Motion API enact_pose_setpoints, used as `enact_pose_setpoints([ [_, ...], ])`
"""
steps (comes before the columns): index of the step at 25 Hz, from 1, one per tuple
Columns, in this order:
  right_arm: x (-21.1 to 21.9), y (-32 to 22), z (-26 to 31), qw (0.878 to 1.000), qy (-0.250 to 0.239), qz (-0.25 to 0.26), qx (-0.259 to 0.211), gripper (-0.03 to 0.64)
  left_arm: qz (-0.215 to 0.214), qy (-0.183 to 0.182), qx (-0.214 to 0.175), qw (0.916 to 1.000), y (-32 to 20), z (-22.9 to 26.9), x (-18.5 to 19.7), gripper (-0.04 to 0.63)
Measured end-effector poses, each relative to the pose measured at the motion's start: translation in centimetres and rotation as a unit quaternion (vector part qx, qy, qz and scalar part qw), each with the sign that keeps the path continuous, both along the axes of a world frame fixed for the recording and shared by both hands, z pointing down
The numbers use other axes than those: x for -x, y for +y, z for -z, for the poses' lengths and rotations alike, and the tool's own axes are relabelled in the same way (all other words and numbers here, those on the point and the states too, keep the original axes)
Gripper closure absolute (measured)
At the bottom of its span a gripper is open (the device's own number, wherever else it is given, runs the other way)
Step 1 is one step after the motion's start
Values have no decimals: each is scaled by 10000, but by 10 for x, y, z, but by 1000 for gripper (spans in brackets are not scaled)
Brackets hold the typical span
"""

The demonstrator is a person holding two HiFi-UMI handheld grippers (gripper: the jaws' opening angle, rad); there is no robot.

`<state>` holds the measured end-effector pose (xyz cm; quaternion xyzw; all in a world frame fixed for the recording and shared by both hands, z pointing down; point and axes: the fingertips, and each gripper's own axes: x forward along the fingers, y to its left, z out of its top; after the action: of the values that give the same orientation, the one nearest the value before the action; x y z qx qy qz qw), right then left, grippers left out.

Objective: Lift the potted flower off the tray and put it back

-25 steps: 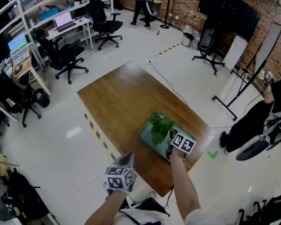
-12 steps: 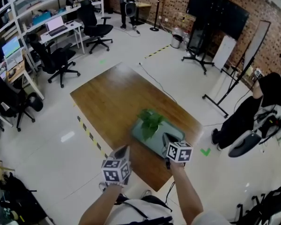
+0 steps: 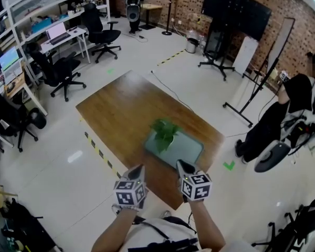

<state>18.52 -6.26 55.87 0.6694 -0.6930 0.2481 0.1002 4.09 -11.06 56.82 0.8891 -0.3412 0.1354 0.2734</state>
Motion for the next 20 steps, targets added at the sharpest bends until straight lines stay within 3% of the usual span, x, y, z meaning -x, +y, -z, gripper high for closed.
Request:
enact_pose_setpoints([
  [20,18,9,-4,9999,-69,83,-14,614,33,80,-70,9999,9,9,-5,598],
])
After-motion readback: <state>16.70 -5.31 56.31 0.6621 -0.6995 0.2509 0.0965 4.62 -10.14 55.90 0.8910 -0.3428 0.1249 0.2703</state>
